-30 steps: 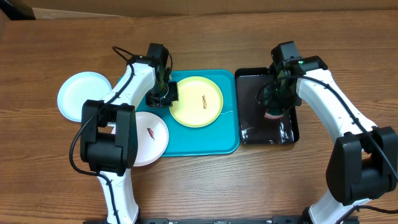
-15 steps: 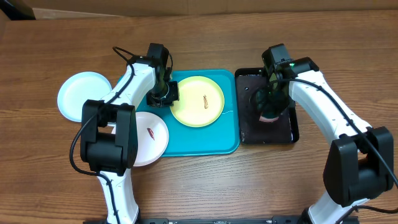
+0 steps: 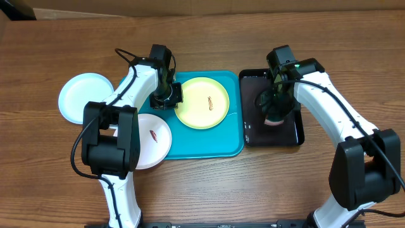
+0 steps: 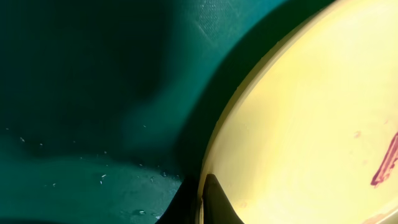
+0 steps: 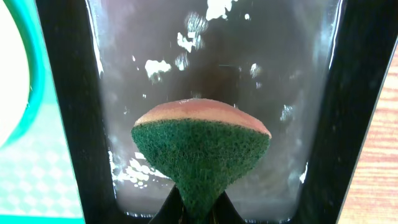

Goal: Clean dirty plates on tray and stack at the side
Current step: 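Lift the sponge out of the black tray with the right gripper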

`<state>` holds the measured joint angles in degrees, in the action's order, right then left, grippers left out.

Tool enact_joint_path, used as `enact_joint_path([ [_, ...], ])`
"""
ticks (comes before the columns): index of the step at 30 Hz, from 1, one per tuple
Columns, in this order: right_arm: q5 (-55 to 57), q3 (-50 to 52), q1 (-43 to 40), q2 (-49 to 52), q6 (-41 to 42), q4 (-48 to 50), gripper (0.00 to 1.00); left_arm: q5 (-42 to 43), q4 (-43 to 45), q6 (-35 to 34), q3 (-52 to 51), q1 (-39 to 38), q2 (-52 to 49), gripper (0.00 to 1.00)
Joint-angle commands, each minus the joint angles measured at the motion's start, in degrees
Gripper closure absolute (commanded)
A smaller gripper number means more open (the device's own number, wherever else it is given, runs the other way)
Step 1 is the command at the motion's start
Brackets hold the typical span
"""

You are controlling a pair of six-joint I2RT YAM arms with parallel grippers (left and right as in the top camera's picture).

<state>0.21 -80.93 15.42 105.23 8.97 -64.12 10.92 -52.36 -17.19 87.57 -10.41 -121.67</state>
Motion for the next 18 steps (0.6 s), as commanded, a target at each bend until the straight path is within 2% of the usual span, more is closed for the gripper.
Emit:
enact_joint_path([
  [1, -0.28, -3.78, 0.22, -0.98, -0.48, -2.38, 0.96, -0.33, -0.90, 0.02, -0.17, -0.20, 0.13, 0.96],
  [7, 0.11, -10.29, 0.22, -0.98, -1.36, -7.58, 0.96, -0.76, -0.94, 0.55, -0.17, -1.09, 0.17, 0.94],
  [12, 0.11, -10.43, 0.22, -0.98, -1.36, -7.82, 0.96, -0.81, -1.03, 0.50, 0.39, -0.57, 0.17, 0.92],
  [15, 0.11, -10.43, 0.22, -0.98, -1.46, -8.07, 0.96, -0.76, -1.79, 0.50, 1.27, -0.52, 0.20, 0.85],
  [18, 0.11, -10.43, 0.22, -0.98, -1.53, -8.20, 0.96, -0.79, -1.77, 0.52, 1.44, -0.50, 0.20, 0.85],
])
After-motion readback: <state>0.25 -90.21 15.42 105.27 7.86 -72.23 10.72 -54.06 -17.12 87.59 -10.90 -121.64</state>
